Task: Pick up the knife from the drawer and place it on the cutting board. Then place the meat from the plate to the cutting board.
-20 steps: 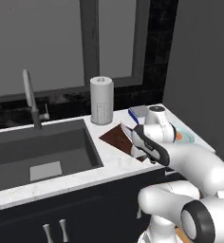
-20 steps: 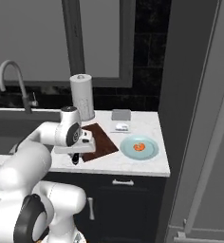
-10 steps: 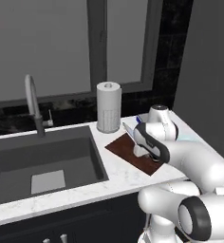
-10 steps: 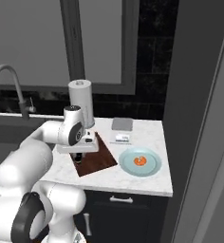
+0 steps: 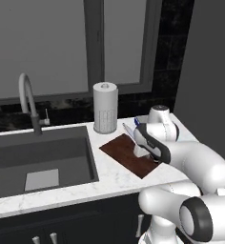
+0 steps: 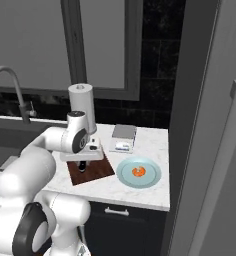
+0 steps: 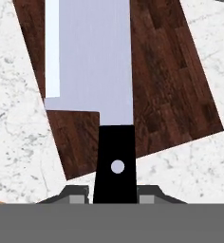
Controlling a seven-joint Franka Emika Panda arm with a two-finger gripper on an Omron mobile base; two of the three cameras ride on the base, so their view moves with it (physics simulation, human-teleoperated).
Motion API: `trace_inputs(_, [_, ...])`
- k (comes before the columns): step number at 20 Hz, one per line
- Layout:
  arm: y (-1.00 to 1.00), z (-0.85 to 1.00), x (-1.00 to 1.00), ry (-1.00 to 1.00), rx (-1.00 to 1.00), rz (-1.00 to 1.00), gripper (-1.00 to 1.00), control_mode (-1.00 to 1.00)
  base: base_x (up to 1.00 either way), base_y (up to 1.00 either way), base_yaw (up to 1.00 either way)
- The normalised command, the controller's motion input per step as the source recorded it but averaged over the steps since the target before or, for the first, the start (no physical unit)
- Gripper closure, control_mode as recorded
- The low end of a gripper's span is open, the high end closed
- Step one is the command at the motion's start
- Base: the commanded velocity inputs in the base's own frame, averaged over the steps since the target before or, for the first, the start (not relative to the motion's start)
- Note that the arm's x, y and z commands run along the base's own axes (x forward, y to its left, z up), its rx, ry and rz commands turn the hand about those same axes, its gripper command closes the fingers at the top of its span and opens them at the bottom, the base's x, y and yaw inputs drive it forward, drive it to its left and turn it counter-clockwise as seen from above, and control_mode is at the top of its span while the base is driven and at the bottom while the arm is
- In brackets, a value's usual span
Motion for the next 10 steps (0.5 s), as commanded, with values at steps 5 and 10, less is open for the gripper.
trace_inputs(5, [0.0,0.0,0.0,0.0,0.0,0.0,1.0,1.0,0.11,0.0,0.02])
trace_inputs(10, [0.02,-0.05,0.14,0.0,0.0,0.02,1.0,-1.0,0.05,0.0,0.03])
